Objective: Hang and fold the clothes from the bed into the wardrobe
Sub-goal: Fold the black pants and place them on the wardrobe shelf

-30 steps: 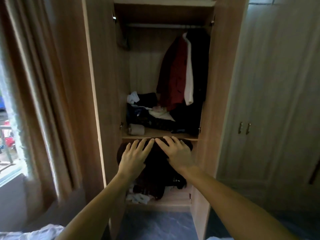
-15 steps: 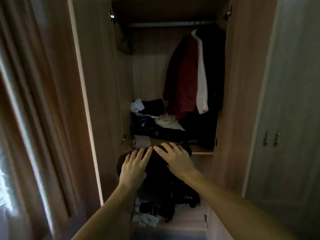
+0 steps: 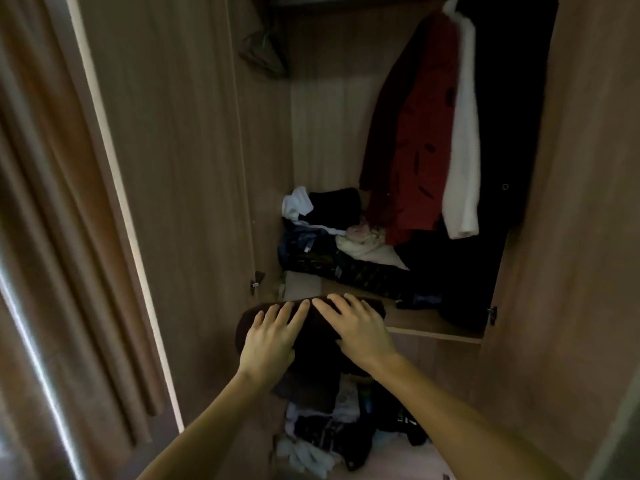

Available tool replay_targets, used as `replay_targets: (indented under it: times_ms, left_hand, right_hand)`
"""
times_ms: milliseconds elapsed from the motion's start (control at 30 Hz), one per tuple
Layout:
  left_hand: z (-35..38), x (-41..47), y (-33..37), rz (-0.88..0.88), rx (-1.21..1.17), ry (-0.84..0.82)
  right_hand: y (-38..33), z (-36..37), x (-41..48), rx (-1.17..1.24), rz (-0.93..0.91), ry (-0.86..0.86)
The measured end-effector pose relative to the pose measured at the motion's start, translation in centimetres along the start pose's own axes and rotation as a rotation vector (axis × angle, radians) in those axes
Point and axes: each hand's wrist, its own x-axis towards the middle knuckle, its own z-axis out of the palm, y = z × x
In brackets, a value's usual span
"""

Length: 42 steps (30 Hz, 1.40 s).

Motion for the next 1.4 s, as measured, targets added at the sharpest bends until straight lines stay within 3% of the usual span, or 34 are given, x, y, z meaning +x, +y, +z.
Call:
replay_targets:
  times_ms: [267, 600, 733, 967, 1033, 1200, 1267, 1400]
  left_hand:
    - [6.6, 5.5, -5.1, -0.002, -0.007, -0.069]
    - [10.9, 16.2, -11.2, 0.033, -0.025, 0.002]
    - [12.7, 23.3, -13.8, 0.029, 0.037, 0.065]
    - [16.0, 33.0, -16.7, 0.042, 0.096, 0.324]
    - [20.4, 32.1, -16.6, 0.005, 0.097, 0.199]
    - [31.6, 24.6, -15.9, -0.223, 0.049, -0.584]
    - [33.7, 22.3, -15.7, -0.282, -0.006, -0.657]
    - [34.4, 22.0, -15.5, -0.276, -0.023, -0.661]
  right_hand:
    - [1.8, 6.4, 6.7, -0.042, 0.016, -0.065]
    - [6.5, 10.3, 17.7, -0.087, 0.025, -0.066]
    - [10.4, 12.4, 24.1, -0.090, 0.027, 0.024]
    - [15.8, 16.3, 32.8, -0.072, 0.059, 0.242]
    - [15.7, 20.4, 31.6, -0.041, 0.070, 0.178]
    - [14.5, 33.1, 24.2, 0.123, 0.178, -0.368]
    - [14.1, 35.5, 22.1, 0.232, 0.245, -0.531]
    - [13.7, 35.4, 21.6, 0.320, 0.262, -0.456]
